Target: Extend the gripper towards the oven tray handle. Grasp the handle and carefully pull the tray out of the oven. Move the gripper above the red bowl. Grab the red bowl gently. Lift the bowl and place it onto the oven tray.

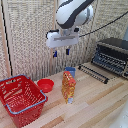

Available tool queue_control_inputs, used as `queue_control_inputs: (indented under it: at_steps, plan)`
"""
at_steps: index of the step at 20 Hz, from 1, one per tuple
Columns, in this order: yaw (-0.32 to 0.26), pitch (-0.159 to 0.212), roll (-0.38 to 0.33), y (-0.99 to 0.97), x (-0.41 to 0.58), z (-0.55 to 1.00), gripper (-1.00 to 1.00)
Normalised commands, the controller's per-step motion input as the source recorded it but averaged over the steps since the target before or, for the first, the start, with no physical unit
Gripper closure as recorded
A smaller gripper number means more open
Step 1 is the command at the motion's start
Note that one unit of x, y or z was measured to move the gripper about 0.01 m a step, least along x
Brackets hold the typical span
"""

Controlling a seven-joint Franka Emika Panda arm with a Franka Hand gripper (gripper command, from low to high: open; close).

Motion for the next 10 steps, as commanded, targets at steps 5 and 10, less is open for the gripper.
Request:
queue_control_inputs:
  at_steps: [5, 10]
  plan:
    - [0.022, -0.008, -0.179, 0.09, -0.149, -0.05, -1.00]
    - [0.093, 0.000, -0.267, 0.01, -0.090, 0.02, -1.00]
